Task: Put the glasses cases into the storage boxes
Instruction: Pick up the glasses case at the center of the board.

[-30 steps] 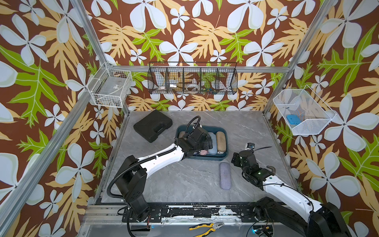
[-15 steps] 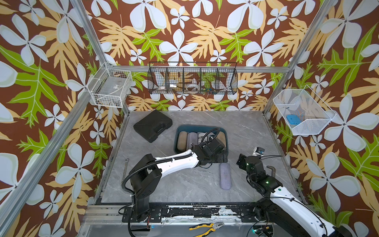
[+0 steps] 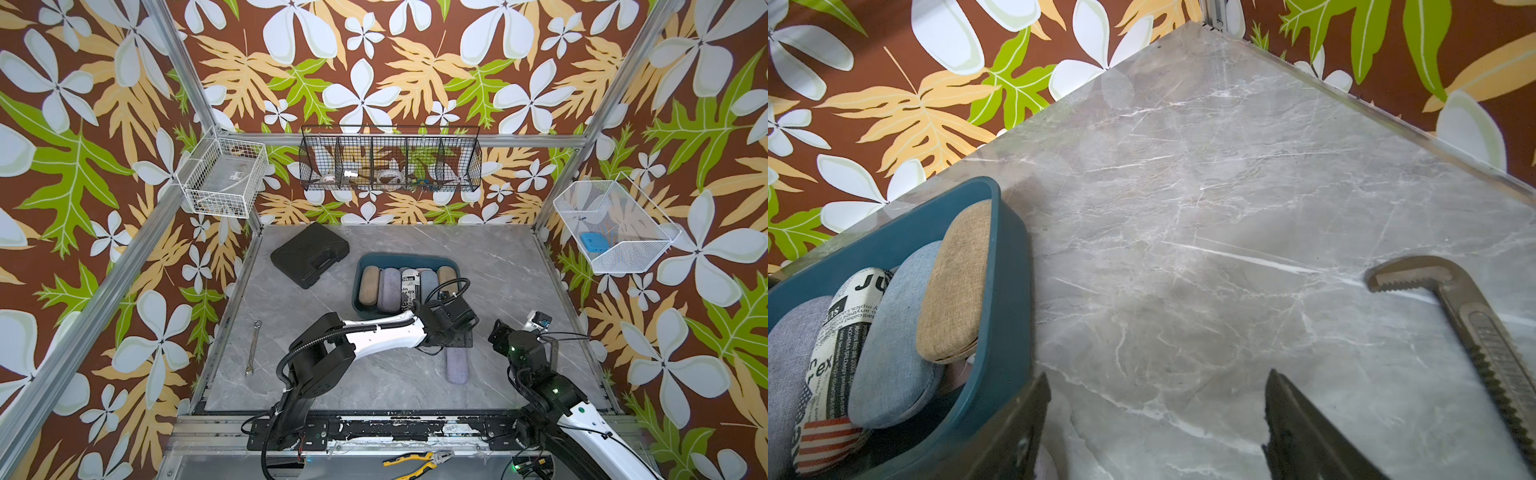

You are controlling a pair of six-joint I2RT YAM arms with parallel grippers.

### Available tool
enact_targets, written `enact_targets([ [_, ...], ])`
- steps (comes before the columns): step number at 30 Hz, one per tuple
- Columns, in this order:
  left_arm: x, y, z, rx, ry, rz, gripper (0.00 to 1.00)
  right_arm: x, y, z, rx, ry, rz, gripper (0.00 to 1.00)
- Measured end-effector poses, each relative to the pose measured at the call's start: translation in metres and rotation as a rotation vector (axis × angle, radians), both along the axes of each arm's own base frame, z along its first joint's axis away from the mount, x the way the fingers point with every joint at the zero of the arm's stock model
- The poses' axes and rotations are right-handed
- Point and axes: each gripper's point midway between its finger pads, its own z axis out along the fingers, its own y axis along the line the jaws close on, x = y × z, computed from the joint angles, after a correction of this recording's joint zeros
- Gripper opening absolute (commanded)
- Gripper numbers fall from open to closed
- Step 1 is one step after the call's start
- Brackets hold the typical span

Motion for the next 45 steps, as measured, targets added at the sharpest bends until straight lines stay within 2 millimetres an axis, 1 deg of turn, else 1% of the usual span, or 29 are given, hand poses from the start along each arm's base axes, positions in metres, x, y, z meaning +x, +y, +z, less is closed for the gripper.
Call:
enact_targets([
  [2, -0.004, -0.002, -0.007, 0.012, 0.021, -0.004, 0.93, -0.003, -0.001, -0.001, 0.007, -0.006, 0.0, 0.81],
  [10, -0.009, -0.016, -0.021, 0.02, 0.06, -0.016, 0.93, -0.01, -0.003, -0.005, 0.029, -0.014, 0.003, 0.81],
  [14, -0.013, -0.021, -0.028, 0.035, 0.082, -0.025, 0.9, -0.012, -0.003, -0.008, 0.03, -0.01, 0.005, 0.81],
  [18, -0.013, -0.023, -0.037, 0.064, 0.097, -0.023, 0.88, -0.013, -0.002, -0.012, 0.031, 0.001, 0.007, 0.81],
  [23, -0.014, -0.02, -0.048, 0.111, 0.115, -0.02, 0.85, -0.013, -0.001, -0.015, 0.032, 0.01, 0.014, 0.81],
  [28, -0.011, -0.021, -0.049, 0.133, 0.109, -0.016, 0.84, -0.013, 0.0, -0.022, 0.026, 0.03, 0.018, 0.81],
  [33, -0.006, -0.02, -0.051, 0.17, 0.089, -0.025, 0.79, -0.011, 0.001, -0.026, 0.022, 0.039, 0.019, 0.81],
  [40, -0.004, -0.017, -0.054, 0.201, 0.074, -0.04, 0.68, -0.009, 0.002, -0.028, 0.02, 0.042, 0.019, 0.81],
  [41, -0.004, -0.017, -0.054, 0.202, 0.073, -0.042, 0.64, -0.009, 0.002, -0.027, 0.02, 0.041, 0.019, 0.81],
  [45, -0.004, -0.016, -0.054, 0.205, 0.067, -0.044, 0.62, -0.008, 0.002, -0.026, 0.021, 0.036, 0.018, 0.81],
])
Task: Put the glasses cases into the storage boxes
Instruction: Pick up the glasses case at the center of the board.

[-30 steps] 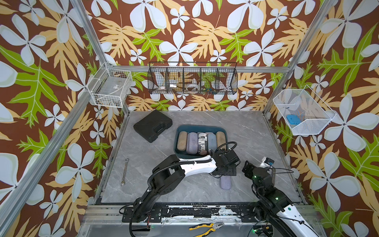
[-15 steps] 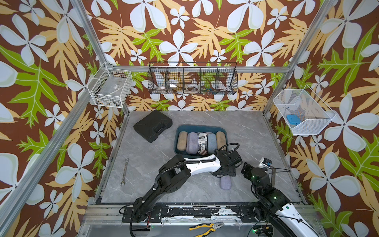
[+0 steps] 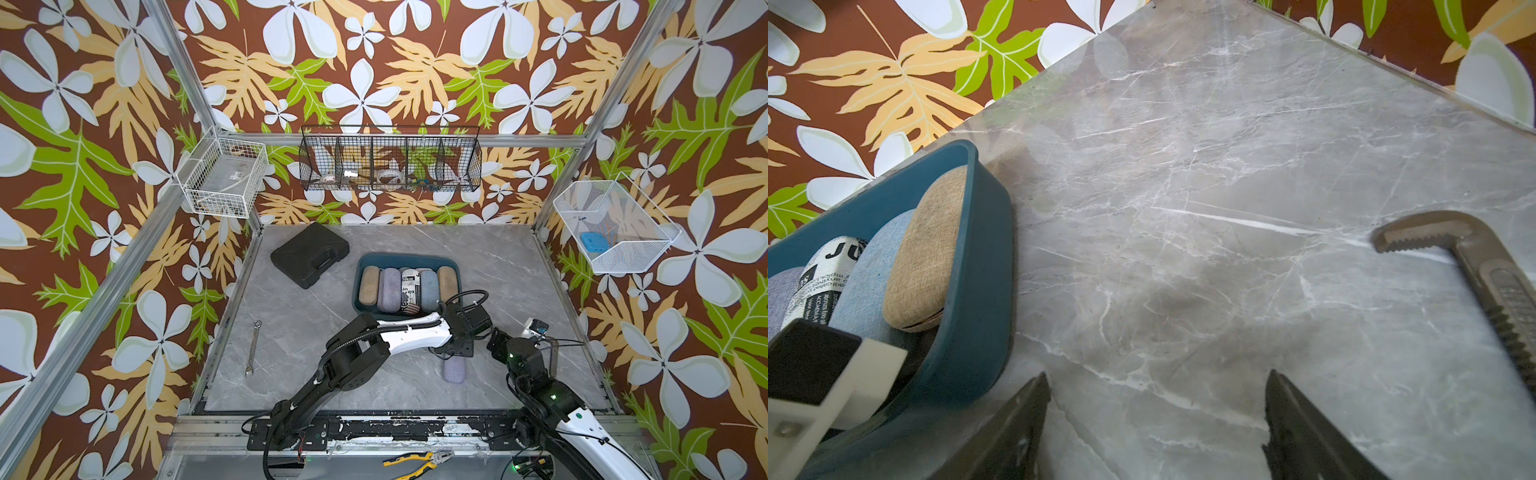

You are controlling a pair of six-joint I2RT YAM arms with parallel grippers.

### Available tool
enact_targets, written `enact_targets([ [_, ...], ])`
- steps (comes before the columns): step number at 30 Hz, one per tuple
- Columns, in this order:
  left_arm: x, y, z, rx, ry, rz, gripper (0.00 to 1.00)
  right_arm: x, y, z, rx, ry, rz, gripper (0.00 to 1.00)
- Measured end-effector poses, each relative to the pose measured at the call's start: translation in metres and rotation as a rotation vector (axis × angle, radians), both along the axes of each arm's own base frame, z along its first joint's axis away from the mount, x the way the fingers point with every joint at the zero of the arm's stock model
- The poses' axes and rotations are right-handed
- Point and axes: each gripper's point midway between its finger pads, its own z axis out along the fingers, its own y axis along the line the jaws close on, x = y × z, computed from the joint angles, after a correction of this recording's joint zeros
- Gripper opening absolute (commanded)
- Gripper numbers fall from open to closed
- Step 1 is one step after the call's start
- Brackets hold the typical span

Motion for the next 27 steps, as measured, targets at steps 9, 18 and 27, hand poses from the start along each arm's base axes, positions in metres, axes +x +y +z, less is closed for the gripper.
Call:
enact_targets([
  [9, -0.01, 0.034, 0.002, 0.067, -0.011, -0.028, 0.59, 0.001, -0.003, 0.003, -0.006, -0.013, -0.016, 0.81],
  [18, -0.036, 0.084, 0.014, 0.106, -0.014, -0.07, 0.6, 0.004, -0.006, 0.009, -0.022, -0.023, -0.035, 0.8],
  [27, -0.044, 0.128, 0.044, 0.087, -0.083, -0.034, 0.59, 0.011, -0.003, 0.006, -0.053, 0.01, -0.031, 0.8],
])
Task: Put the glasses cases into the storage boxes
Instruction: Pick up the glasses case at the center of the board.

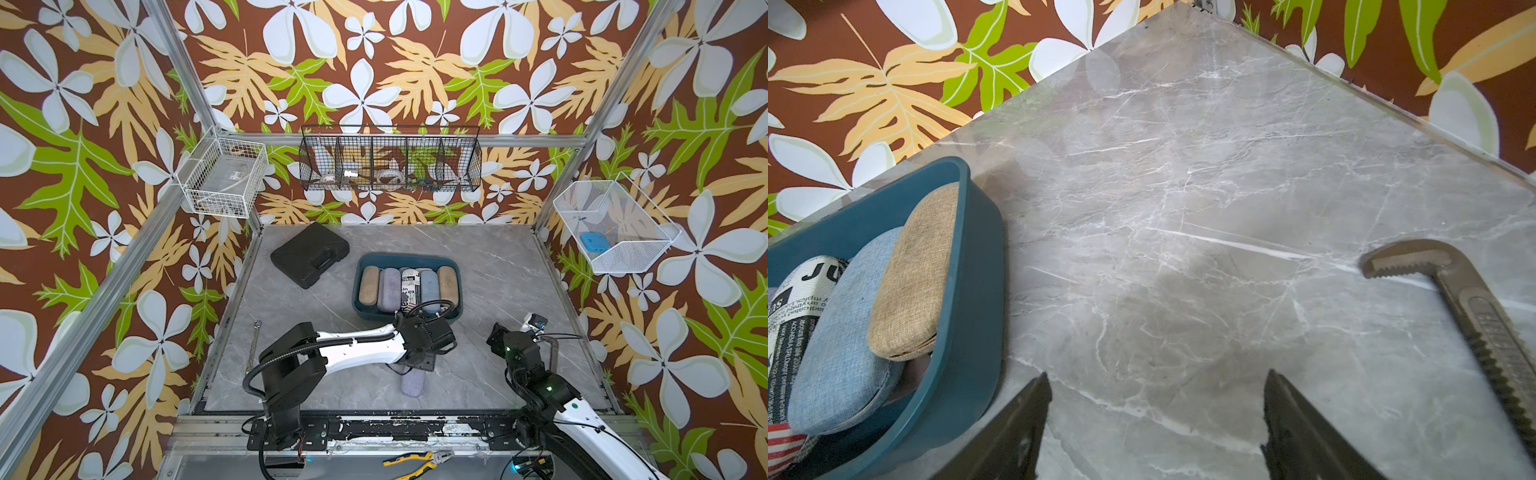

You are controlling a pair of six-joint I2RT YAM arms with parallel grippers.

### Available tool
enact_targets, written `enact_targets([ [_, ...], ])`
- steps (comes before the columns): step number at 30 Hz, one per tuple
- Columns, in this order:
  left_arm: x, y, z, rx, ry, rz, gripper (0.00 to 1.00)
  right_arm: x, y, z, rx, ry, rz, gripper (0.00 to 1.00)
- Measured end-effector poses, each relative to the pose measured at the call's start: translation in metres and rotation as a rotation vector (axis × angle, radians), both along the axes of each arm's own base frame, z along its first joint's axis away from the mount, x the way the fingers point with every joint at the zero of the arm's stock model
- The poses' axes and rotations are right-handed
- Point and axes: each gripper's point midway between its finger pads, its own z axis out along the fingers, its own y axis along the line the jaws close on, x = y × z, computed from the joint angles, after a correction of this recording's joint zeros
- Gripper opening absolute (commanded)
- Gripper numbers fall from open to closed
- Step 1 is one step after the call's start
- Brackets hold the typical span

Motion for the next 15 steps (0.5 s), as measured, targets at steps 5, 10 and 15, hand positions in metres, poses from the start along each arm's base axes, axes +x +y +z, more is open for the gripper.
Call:
enact_targets([
  [5, 0.002, 0.013, 0.026, -0.04, -0.055, 0.036, 0.61, 0.004, 0.001, -0.001, -0.006, 0.011, -0.001, 0.8],
  [10, 0.015, 0.018, 0.065, -0.066, -0.148, 0.066, 0.61, 0.008, 0.003, -0.002, -0.01, 0.017, -0.002, 0.8],
  [15, 0.042, 0.021, 0.096, -0.073, -0.242, 0.098, 0.61, 0.011, 0.004, -0.006, -0.016, 0.031, -0.001, 0.8],
])
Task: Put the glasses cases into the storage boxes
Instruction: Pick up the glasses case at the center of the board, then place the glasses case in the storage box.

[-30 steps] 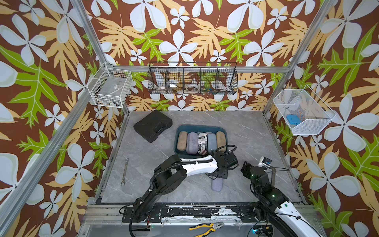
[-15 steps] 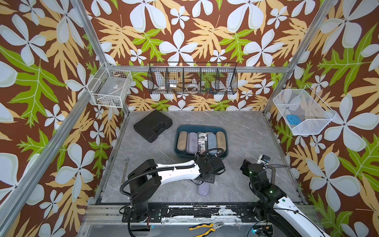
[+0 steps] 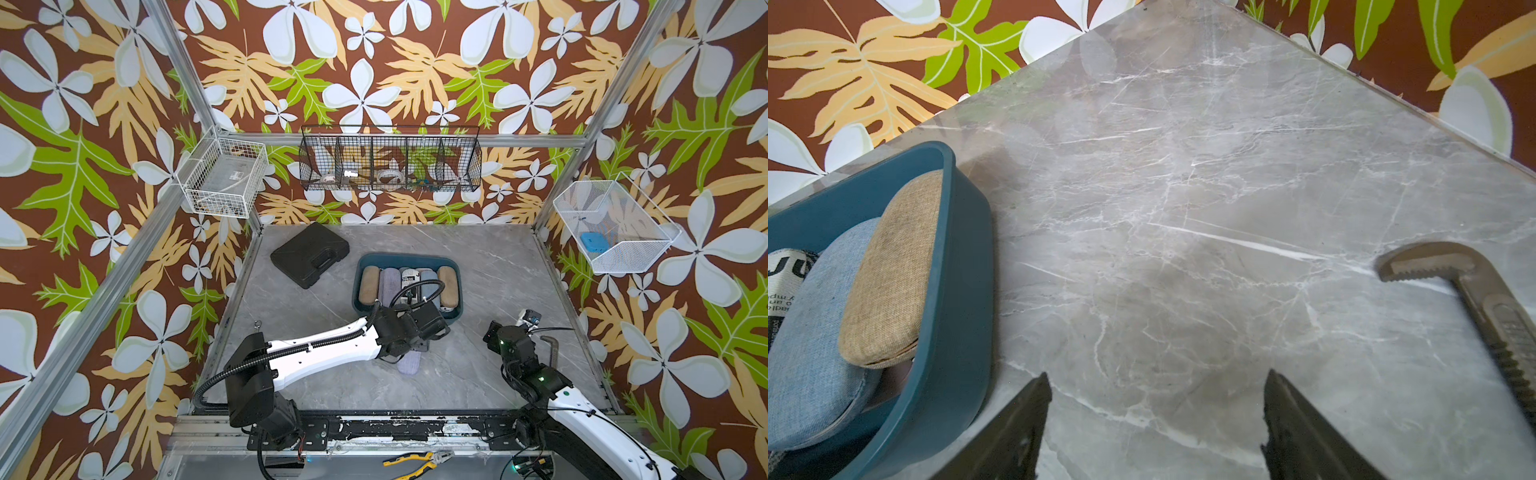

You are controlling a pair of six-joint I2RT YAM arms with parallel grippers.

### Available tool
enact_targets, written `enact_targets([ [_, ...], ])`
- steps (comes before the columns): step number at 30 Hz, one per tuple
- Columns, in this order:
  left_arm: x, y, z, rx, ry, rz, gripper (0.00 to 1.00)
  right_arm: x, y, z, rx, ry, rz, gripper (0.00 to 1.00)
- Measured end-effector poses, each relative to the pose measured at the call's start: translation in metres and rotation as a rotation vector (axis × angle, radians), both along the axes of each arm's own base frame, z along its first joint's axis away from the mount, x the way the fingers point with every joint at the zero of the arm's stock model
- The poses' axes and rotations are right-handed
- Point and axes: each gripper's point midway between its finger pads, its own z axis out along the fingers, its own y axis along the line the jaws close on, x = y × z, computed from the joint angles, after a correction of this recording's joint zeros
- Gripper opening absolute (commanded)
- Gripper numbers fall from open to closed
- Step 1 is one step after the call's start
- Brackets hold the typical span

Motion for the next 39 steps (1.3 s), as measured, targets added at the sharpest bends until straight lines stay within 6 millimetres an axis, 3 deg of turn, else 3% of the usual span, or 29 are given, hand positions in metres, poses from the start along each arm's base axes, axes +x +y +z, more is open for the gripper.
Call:
enact_targets([
  [8, 0.053, 0.025, 0.027, -0.02, -0.085, 0.089, 0.61, 0.007, 0.003, -0.001, -0.008, 0.015, 0.0, 0.8],
  [15, 0.111, 0.061, 0.039, -0.038, -0.141, 0.183, 0.61, 0.017, 0.004, 0.001, -0.025, 0.027, -0.004, 0.8],
  [21, 0.151, 0.089, 0.024, -0.023, -0.123, 0.228, 0.61, 0.025, 0.005, -0.002, -0.029, 0.043, -0.008, 0.8],
  [26, 0.171, 0.101, 0.005, 0.006, -0.092, 0.233, 0.61, 0.031, 0.005, -0.005, -0.03, 0.06, -0.015, 0.8],
  [39, 0.206, 0.11, -0.038, 0.115, -0.036, 0.227, 0.62, 0.04, 0.005, -0.008, -0.027, 0.079, -0.023, 0.8],
])
